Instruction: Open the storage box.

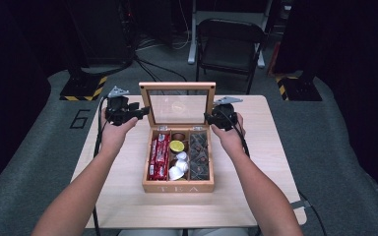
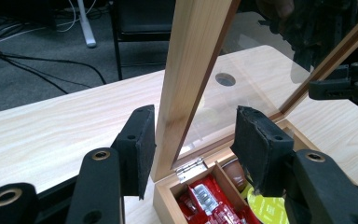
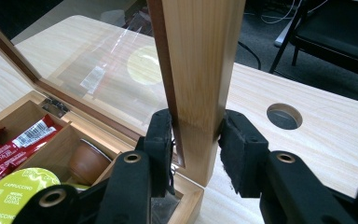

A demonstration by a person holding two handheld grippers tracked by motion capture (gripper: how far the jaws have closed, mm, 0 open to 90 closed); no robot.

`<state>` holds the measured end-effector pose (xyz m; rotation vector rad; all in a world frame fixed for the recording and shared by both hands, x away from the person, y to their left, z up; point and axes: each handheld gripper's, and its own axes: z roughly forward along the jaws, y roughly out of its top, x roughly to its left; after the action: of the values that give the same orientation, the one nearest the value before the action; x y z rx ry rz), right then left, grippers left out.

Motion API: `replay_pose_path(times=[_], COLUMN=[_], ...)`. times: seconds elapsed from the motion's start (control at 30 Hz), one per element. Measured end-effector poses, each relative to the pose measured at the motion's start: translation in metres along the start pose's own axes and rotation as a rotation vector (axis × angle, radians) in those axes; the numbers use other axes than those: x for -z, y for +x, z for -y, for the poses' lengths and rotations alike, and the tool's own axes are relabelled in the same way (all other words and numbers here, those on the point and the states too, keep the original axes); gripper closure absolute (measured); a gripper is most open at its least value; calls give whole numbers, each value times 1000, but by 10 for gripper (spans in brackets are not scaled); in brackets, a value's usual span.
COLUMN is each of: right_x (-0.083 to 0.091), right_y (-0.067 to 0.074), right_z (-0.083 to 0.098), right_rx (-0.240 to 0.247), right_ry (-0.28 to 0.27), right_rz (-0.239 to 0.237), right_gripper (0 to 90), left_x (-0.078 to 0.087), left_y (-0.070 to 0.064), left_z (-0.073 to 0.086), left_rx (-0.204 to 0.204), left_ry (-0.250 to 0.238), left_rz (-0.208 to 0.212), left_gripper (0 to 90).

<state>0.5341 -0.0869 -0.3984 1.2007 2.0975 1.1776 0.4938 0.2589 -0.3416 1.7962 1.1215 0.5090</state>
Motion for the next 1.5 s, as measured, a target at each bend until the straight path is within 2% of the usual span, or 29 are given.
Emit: replay_pose_path(times=[0.17,0.3,0.47,0.77,0.9,1.0,1.2,1.27,1.5], right_x=[-1,-2,-3,-6,-8,-10,-14,-15,-22], right_y=[0,-1,-2,-4,-5,-6,-8,-9,-12], right_z=[-1,-2,-3,-5,-7,-7,-10,-12,-14], right_rx=[-11,-10,-20,-36,-44,-59,-69,-72,-81], right_ry=[4,5,11,16,17,21,34,41,48], right_rz=[4,4,8,3,9,8,8,5,15], right_gripper=[643,644,645,646,646,647,648,648,649], left_x=[2,2,2,7,11,13,18,20,22], left_y=[1,0,-3,-2,-4,-4,-1,0,2], left_z=[3,4,6,11,15,19,22,23,29], left_rx=[-8,1,-16,-6,-8,7,6,26,40], left_ry=[5,5,14,15,9,10,14,13,24], left_rz=[0,0,17,26,42,59,55,59,79], left_gripper=[487,486,484,480,480,479,480,479,480])
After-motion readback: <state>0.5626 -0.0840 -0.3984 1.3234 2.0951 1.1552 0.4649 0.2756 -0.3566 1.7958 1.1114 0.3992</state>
